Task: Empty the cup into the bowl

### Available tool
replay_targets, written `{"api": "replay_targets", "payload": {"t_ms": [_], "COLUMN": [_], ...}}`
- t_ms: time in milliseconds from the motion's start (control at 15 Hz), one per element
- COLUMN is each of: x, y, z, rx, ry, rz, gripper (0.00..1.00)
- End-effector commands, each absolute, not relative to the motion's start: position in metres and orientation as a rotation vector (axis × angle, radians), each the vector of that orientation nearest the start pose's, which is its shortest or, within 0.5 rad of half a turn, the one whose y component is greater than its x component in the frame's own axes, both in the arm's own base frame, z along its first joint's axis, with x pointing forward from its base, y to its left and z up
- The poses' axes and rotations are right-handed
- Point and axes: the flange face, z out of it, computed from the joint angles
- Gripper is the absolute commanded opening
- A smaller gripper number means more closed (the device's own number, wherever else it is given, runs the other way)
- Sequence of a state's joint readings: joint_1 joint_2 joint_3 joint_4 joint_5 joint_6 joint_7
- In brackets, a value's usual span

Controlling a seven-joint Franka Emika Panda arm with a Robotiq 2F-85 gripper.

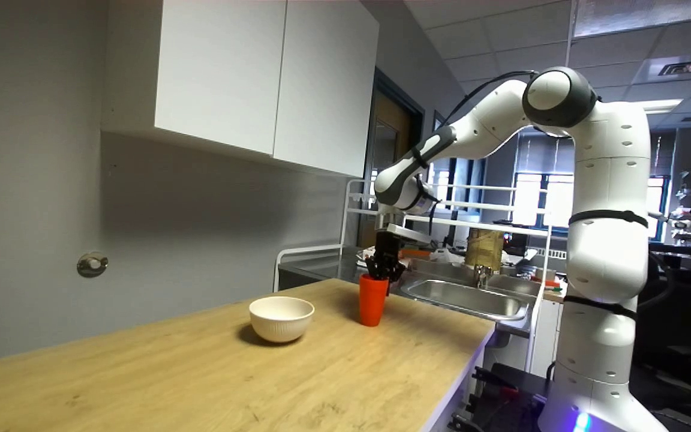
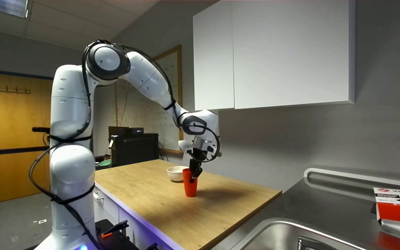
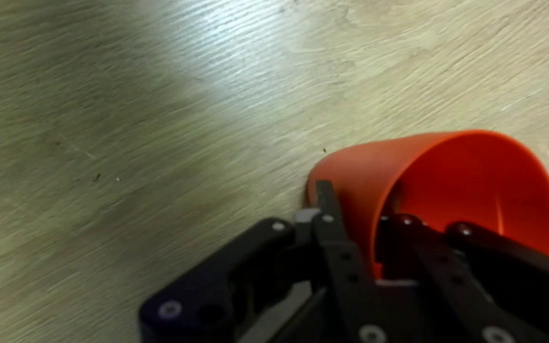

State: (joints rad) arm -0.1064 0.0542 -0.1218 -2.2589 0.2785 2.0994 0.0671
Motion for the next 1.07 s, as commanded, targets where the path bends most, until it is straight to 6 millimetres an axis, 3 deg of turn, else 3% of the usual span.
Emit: {"api": "replay_targets", "payload": {"t_ms": [0, 333, 667, 1000], "x": [0.5, 0.508, 0.517, 0.524], "y": [-0.07, -0.014, 0.041, 0.108], "z": [0.35, 0.394, 0.442, 0.456], "rx": [-2.887, -3.008, -3.21, -3.406], "ry": [0.662, 0.603, 0.757, 0.827], "rz": [0.25, 0.161, -0.103, -0.262], "gripper": [0.0, 0.01, 0.01, 0.01]}}
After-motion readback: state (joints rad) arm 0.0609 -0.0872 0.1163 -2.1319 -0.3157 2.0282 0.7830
